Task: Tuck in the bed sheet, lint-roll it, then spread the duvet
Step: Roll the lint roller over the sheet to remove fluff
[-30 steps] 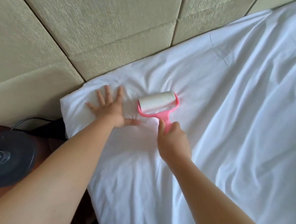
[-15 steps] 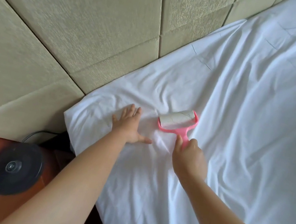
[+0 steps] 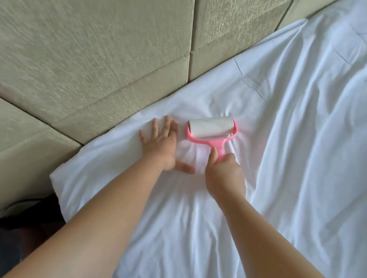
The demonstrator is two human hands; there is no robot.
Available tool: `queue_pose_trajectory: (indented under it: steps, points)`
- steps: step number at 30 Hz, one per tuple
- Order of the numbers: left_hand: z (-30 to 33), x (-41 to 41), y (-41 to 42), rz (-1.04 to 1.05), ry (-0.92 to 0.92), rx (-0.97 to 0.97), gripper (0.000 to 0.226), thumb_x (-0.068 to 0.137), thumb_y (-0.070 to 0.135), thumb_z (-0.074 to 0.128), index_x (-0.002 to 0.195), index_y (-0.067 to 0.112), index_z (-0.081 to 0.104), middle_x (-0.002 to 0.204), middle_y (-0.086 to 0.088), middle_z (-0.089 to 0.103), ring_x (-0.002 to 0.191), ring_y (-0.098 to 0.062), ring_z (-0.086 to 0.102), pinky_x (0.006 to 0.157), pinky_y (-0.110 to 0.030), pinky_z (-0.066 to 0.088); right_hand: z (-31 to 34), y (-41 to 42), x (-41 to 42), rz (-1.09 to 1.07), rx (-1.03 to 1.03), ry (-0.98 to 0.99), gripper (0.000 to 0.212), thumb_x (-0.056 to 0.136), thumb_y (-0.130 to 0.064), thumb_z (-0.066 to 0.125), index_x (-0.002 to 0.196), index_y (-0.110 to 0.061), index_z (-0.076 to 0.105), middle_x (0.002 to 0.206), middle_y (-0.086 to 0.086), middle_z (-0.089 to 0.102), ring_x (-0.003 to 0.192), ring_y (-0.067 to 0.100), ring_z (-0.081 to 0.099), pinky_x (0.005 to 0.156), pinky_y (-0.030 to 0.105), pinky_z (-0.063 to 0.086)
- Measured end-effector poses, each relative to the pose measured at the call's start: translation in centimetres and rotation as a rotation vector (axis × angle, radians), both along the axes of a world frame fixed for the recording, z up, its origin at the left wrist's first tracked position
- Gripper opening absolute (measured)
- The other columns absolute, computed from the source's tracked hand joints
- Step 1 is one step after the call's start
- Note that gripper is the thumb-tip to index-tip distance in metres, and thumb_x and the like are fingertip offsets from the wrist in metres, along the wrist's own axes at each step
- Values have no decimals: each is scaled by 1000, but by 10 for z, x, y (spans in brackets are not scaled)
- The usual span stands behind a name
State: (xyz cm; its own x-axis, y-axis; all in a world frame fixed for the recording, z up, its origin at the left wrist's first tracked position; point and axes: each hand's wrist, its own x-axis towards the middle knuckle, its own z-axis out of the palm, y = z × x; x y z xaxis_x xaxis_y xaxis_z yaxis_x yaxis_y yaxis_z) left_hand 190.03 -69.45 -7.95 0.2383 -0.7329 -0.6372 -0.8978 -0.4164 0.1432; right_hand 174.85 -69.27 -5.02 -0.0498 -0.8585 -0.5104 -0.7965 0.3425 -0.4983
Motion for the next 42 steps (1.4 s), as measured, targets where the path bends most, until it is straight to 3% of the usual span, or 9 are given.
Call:
queue_pose_trajectory:
  steps: [6,12,18,23,27,33,39,42]
  points:
    - [-19,7,-26,5,-13,-48,153,46,77,72,149,14,-21,156,-1,-29,142,-24,-28,112,-55,-14,-16,-45,34,-31,-14,-8,44,98,-54,31,103,-13,47,114,13,61,108,34,57,76,35,37]
    - [-19,16,-44,-7,-34,-54,134,65,64,71,149,16,-22,156,0,-29,144,-23,-24,115,-54,-11,-22,-72,52,-17,-42,-29,47,99,-51,33,112,-8,49,118,15,60,112,35,55,76,34,34]
    - [-20,12,-44,17,-107,-61,147,53,76,71,149,13,-20,157,-1,-27,145,-22,-21,116,-52,-8,-12,-72,59,-32,-35,-87,50,98,-52,31,112,-9,51,116,13,60,109,34,56,83,36,41]
    - [-18,0,-34,78,-193,-199,129,60,71,68,153,14,-2,161,-3,-6,148,-22,-4,118,-50,4,-2,-29,35,-94,-69,-158,42,98,-51,33,99,-12,49,85,1,49,99,31,58,69,32,33]
    - [-14,-15,-15,89,-235,-268,116,63,75,64,150,12,20,159,-7,14,146,-24,14,117,-46,16,6,-4,2,-163,-82,-134,43,99,-51,31,102,-11,47,88,2,52,97,31,57,69,33,32]
    - [-1,-38,-4,-34,-200,-329,69,89,53,55,144,15,35,157,-4,23,144,-21,20,113,-45,23,20,13,-40,-171,-65,-80,38,100,-48,30,92,-13,41,69,-6,36,77,24,42,68,33,31]
    - [9,-59,-4,-105,-147,-299,70,90,54,53,147,18,30,157,-3,22,144,-21,20,113,-45,21,21,27,-60,-174,-20,-97,32,101,-39,27,95,-11,40,82,1,44,81,26,45,70,34,33]
    - [10,-65,-12,-127,-102,-244,85,87,58,55,151,19,17,160,-1,11,146,-21,11,114,-47,19,18,19,-63,-166,54,-131,34,101,-44,26,97,-12,39,85,2,46,85,28,49,72,33,36]
